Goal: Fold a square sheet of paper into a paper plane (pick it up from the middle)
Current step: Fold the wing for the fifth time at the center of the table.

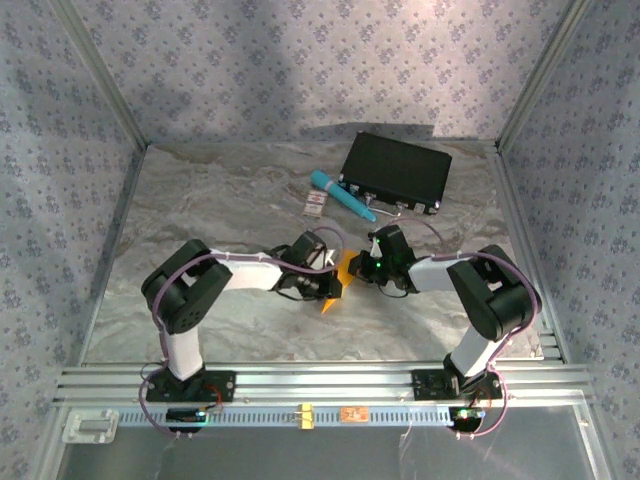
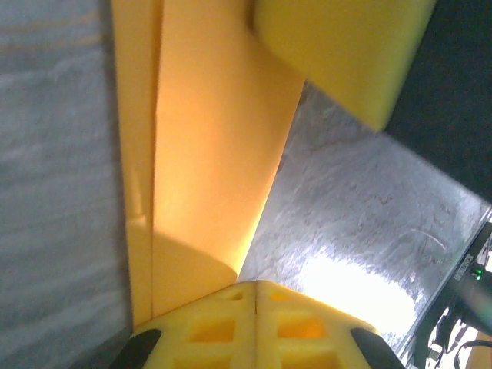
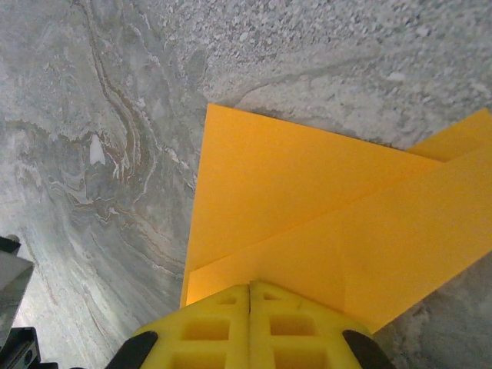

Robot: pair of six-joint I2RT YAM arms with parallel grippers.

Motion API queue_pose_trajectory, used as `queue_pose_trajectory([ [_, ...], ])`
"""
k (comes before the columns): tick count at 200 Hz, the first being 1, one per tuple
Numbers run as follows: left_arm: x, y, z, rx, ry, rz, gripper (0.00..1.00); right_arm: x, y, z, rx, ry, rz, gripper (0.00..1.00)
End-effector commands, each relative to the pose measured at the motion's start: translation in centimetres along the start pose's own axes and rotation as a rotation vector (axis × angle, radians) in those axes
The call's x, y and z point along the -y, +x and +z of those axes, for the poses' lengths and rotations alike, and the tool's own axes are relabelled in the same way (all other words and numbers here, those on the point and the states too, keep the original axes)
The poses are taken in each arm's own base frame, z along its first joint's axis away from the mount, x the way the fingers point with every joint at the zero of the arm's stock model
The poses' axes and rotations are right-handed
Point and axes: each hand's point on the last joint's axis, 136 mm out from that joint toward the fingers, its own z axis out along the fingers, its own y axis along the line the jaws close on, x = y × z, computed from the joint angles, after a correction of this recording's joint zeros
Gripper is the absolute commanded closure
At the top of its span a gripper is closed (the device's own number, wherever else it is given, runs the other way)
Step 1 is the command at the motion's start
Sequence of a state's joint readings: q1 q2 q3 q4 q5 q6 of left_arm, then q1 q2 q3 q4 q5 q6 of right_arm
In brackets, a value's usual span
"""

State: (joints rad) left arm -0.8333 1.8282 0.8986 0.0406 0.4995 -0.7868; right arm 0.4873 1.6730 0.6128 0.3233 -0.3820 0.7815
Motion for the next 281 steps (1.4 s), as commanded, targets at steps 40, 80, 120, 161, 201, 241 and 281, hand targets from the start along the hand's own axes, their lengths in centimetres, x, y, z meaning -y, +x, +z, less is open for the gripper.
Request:
queue_pose_trajectory([
  [40, -2.7, 4.7, -1.2, -0.086, -0.053, -0.034, 0.94, 4.6, 2.1, 0.3, -0.056, 0.155, 0.069, 0.97],
  [80, -4.0, 6.7, -1.7, -0.106, -0.064, -0.048, 0.94, 4.6, 2.1, 0.3, -0.056, 0.155, 0.070, 0.96],
  [120, -3.9, 7.7, -2.3, -0.115, -0.050, -0.037, 0.94, 4.5, 2.0, 0.3, -0.053, 0.153, 0.070, 0.96],
  [161, -1.0, 5.5, -4.8, -0.003, -0.007, 0.048, 0.95, 4.4, 2.0, 0.2, -0.052, 0.154, 0.069, 0.96],
  [201, 1.2, 2.1, -7.3, 0.085, 0.022, 0.115, 0.95, 4.3, 1.9, 0.2, -0.050, 0.148, 0.065, 0.96],
  [241, 2.0, -1.9, -6.6, 0.126, 0.047, 0.088, 0.96, 4.0, 2.0, 0.3, -0.055, 0.140, 0.062, 0.96],
  [281, 2.6, -4.0, -4.5, 0.103, 0.052, 0.085, 0.98, 3.8, 2.0, 0.4, -0.060, 0.137, 0.059, 0.96],
])
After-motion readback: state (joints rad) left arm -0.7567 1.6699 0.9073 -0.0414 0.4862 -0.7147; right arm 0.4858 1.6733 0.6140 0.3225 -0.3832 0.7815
